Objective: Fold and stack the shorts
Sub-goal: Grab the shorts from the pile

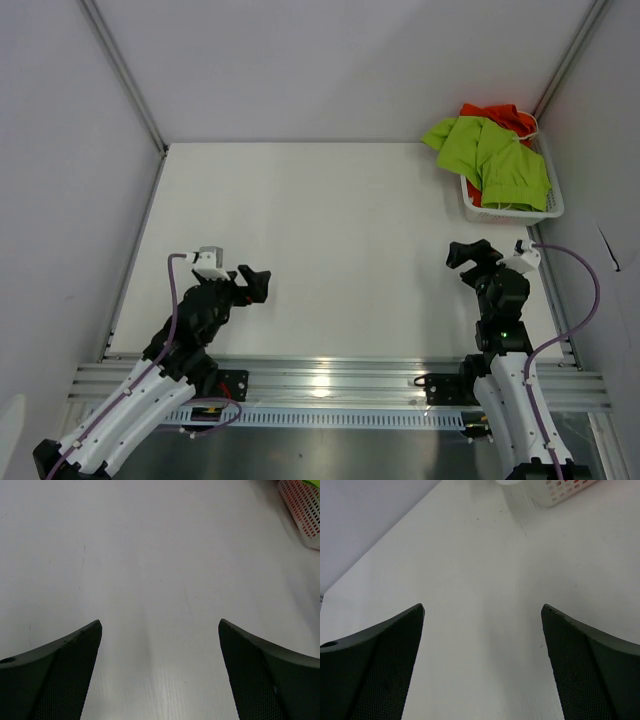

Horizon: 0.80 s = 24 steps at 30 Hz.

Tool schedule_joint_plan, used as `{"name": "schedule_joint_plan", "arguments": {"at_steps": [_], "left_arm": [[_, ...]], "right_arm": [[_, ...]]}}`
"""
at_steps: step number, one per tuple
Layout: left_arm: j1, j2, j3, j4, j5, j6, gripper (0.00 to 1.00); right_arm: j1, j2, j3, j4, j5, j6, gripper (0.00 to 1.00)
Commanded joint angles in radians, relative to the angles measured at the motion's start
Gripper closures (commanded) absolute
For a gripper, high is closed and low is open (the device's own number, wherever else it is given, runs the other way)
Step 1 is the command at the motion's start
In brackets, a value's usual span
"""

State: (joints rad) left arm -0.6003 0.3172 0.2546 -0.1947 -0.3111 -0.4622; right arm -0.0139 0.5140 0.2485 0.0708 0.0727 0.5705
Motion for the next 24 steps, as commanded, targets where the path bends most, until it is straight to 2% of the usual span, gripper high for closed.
{"name": "schedule_joint_plan", "arguments": {"at_steps": [1,7,10,11,14,18,21,22,23,24], "left_arm": [[-0.003,-0.015,0.005,0.054,-0.002,0.020,0.01],[-0.003,-0.007,0.015,0.044,0.003,0.022,0.01],[-0.003,-0.006,0.017,0.040,0.001,0.020,0.01],[-0.003,-0.006,0.017,0.041,0.003,0.020,0.01],[-0.003,-0.004,0.011,0.055,0.009,0.022,0.01],[-0.003,0.003,0.008,0.067,0.007,0.025,0.01],[-0.003,0.014,0.009,0.077,0.004,0.028,0.01],[-0.003,0.020,0.011,0.074,0.001,0.030,0.01],[-0.003,0.022,0.012,0.072,-0.002,0.030,0.01],[-0.003,0.022,0.015,0.067,-0.005,0.028,0.01]], "right_arm": [[0.002,0.000,0.028,-0.037,0.065,0.006,0.01],[0.005,-0.066,0.032,-0.052,0.012,-0.011,0.00],[0.002,-0.051,0.090,-0.065,-0.002,-0.006,0.01],[0.000,-0.036,0.151,-0.124,0.001,-0.004,0.01],[-0.007,0.076,0.314,-0.205,0.038,-0.009,0.00],[-0.076,0.341,0.536,-0.267,0.085,0.014,0.01],[-0.196,0.536,0.744,-0.330,-0.039,0.116,0.01],[-0.217,0.667,0.791,-0.336,-0.065,0.143,0.01],[-0.237,0.728,0.837,-0.351,-0.133,0.188,0.01],[-0.251,0.785,0.918,-0.350,-0.137,0.201,0.01]]}}
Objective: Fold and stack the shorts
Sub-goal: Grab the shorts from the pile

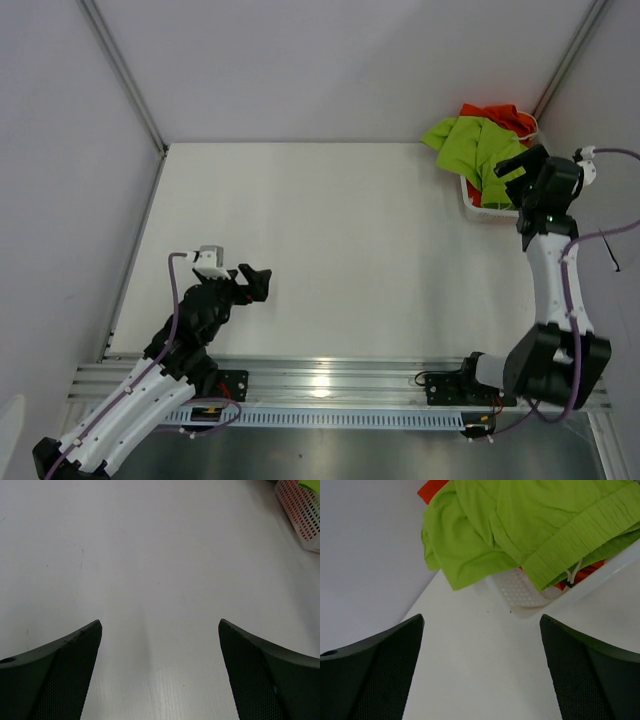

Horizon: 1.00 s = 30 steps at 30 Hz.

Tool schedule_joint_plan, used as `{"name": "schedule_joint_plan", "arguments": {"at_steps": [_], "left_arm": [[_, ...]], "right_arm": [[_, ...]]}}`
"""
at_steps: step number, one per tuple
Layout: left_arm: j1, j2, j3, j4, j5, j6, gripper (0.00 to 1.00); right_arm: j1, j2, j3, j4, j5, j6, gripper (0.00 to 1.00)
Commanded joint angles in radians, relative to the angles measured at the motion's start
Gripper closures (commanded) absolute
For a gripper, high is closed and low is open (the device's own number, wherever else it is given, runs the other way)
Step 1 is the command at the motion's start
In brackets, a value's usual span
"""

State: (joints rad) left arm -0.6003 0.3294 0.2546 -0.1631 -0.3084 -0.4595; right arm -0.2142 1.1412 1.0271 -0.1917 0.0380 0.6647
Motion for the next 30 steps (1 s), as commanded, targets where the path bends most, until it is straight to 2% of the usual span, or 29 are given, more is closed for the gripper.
{"name": "schedule_joint_plan", "arguments": {"at_steps": [1,5,10,14,21,22,23,24,25,26,27,30], "left_arm": [[-0.003,0.008,0.014,0.031,-0.011,0.025,0.01],[-0.003,-0.006,0.008,0.039,-0.011,0.025,0.01],[-0.003,0.002,0.006,0.046,-0.009,0.028,0.01],[-0.003,0.011,0.006,0.046,-0.008,0.027,0.01],[-0.003,0.020,0.009,0.054,-0.006,0.027,0.01],[-0.003,0.022,0.008,0.054,-0.006,0.027,0.01],[-0.003,0.025,0.009,0.056,-0.006,0.027,0.01],[-0.003,0.030,0.011,0.057,-0.006,0.027,0.01],[-0.003,0.034,0.009,0.059,-0.006,0.027,0.01],[-0.004,0.036,0.009,0.057,-0.006,0.027,0.01],[-0.003,0.037,0.012,0.059,-0.006,0.028,0.01],[-0.003,0.037,0.011,0.060,-0.008,0.028,0.01]], "right_arm": [[-0.054,0.254,0.178,-0.097,-0.089,0.125,0.00],[-0.073,0.440,0.318,-0.098,-0.005,0.208,0.01],[-0.082,0.658,0.510,-0.153,0.029,0.245,0.01],[-0.076,0.756,0.570,-0.212,0.173,0.332,0.01],[-0.051,0.900,0.628,-0.177,0.241,0.397,0.01],[-0.048,0.920,0.645,-0.176,0.238,0.397,0.07],[-0.045,0.942,0.674,-0.173,0.229,0.397,0.19],[-0.042,0.972,0.680,-0.132,0.212,0.388,0.37],[-0.043,0.980,0.683,-0.117,0.163,0.382,0.77],[-0.045,0.982,0.683,-0.103,0.146,0.383,0.93],[-0.042,0.965,0.682,-0.074,0.139,0.377,1.00],[-0.008,0.902,0.676,-0.046,0.200,0.340,1.00]]}}
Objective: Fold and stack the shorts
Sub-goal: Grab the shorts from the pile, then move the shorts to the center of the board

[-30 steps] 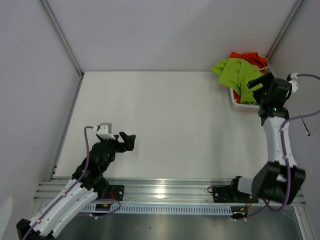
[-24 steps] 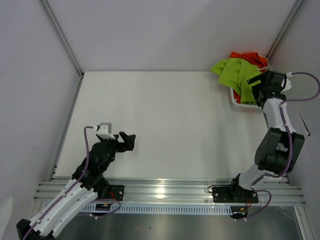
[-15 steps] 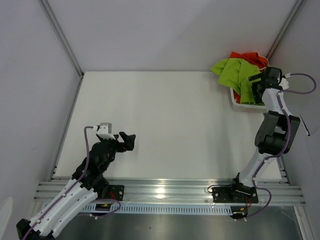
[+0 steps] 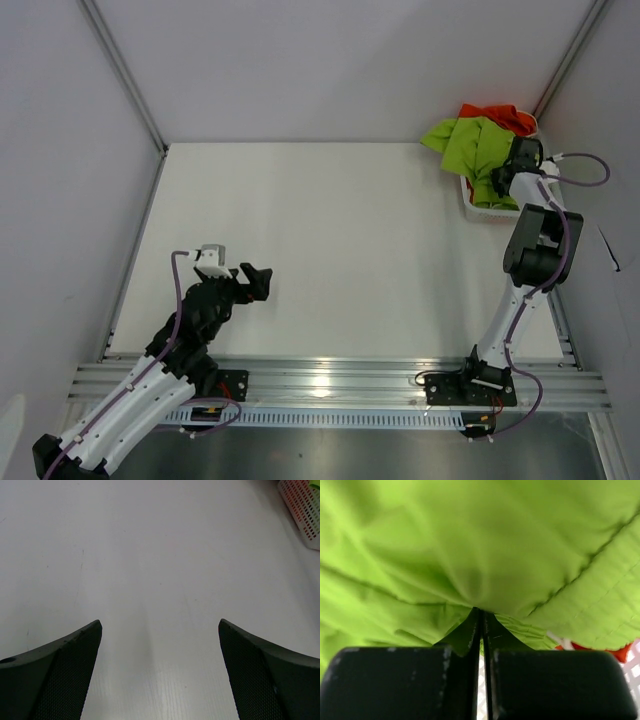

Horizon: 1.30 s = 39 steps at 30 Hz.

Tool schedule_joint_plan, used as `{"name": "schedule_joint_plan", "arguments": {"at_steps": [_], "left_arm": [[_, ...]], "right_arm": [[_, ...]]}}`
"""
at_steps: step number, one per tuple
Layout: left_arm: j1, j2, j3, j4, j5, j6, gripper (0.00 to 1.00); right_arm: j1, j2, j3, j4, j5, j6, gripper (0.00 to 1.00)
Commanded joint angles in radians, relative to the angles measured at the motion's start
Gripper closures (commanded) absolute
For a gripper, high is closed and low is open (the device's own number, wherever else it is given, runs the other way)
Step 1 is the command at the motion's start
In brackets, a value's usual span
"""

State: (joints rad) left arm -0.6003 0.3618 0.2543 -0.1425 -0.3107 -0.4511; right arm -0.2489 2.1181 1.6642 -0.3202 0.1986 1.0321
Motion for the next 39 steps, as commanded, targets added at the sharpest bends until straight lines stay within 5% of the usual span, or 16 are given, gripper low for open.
{"name": "schedule_joint_plan", "arguments": {"at_steps": [1,8,14,26,30,37,39], "left_arm": [[-0.003,0.003,0.011,0.040,-0.005,0.020,0.01],[-0.003,-0.004,0.011,0.035,-0.001,0.020,0.01],[-0.003,-0.015,0.013,0.023,0.001,0.020,0.01],[-0.003,-0.061,0.011,0.003,-0.007,0.020,0.01],[-0.003,-0.101,0.008,-0.005,-0.014,0.023,0.01],[-0.003,-0.172,0.007,-0.025,-0.011,0.019,0.01],[-0.003,-0.201,0.010,-0.037,0.007,-0.001,0.01]], "right_arm": [[0.036,-0.128,0.037,0.089,0.050,-0.039,1.00],[0.105,-0.453,0.002,0.236,-0.059,-0.150,1.00],[0.221,-0.696,0.120,0.184,-0.158,-0.254,1.00],[0.329,-0.926,0.019,0.072,-0.561,-0.110,1.00],[0.509,-0.948,-0.122,0.057,-0.614,-0.105,1.00],[0.945,-0.928,-0.230,0.023,-0.352,-0.224,1.00],[0.982,-0.874,-0.193,0.004,-0.320,-0.248,1.00]]}}
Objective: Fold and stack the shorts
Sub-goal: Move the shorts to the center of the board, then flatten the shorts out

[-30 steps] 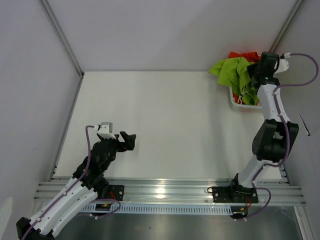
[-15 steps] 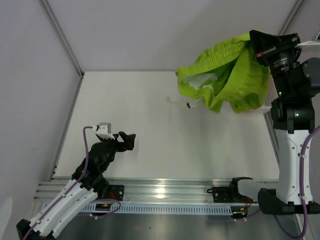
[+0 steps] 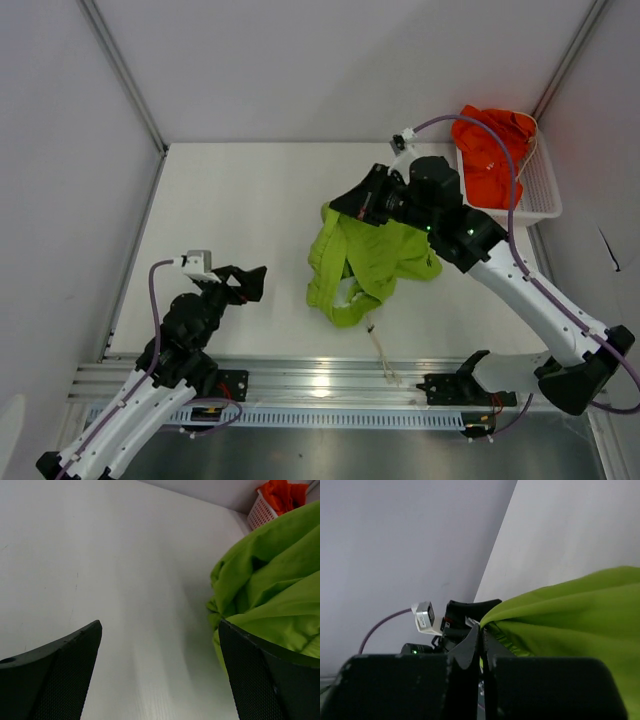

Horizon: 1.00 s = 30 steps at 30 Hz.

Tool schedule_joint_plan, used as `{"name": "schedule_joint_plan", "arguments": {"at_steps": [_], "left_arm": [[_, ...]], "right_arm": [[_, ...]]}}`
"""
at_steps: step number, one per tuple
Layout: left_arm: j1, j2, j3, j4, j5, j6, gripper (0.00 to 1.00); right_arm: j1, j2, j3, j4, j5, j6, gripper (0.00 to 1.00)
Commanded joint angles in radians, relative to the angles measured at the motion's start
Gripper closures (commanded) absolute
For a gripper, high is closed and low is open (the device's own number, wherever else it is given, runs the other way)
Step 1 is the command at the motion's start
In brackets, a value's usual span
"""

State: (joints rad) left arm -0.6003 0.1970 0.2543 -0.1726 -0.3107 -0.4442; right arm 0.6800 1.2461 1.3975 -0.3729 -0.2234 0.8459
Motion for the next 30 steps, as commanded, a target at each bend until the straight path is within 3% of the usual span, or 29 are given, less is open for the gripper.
{"name": "schedule_joint_plan", "arguments": {"at_steps": [1,5,6,8,11,13,15,21,27,30], "left_arm": [[-0.003,-0.044,0.011,-0.016,0.018,-0.042,0.01],[-0.003,-0.039,0.039,-0.034,0.061,-0.105,0.01],[-0.003,-0.010,0.055,-0.034,0.079,-0.106,0.01],[-0.003,0.036,0.074,-0.034,0.097,-0.102,0.01],[-0.003,0.134,0.125,-0.039,0.131,-0.085,0.01],[-0.004,0.180,0.155,-0.041,0.147,-0.083,0.01],[-0.004,0.197,0.169,-0.041,0.159,-0.082,0.01],[-0.004,0.243,0.195,-0.068,0.225,-0.103,0.01],[-0.007,0.320,0.197,-0.074,0.269,-0.119,0.01],[-0.021,0.366,0.189,-0.064,0.291,-0.123,0.01]], "right_arm": [[0.067,0.016,0.087,0.052,0.102,-0.071,1.00],[0.046,0.091,0.127,-0.012,0.189,-0.142,0.93],[0.036,0.113,0.117,-0.018,0.205,-0.166,0.62],[0.012,0.153,0.121,-0.067,0.223,-0.267,0.20],[-0.002,0.313,0.220,-0.241,0.252,-0.399,0.11],[0.009,0.412,0.289,-0.326,0.313,-0.445,0.10],[0.048,0.408,0.250,-0.315,0.444,-0.499,0.09],[0.029,0.196,-0.138,-0.095,0.532,-0.538,0.12],[-0.063,0.066,-0.428,-0.024,0.510,-0.452,0.14],[-0.175,0.040,-0.553,0.037,0.383,-0.383,0.15]]}}
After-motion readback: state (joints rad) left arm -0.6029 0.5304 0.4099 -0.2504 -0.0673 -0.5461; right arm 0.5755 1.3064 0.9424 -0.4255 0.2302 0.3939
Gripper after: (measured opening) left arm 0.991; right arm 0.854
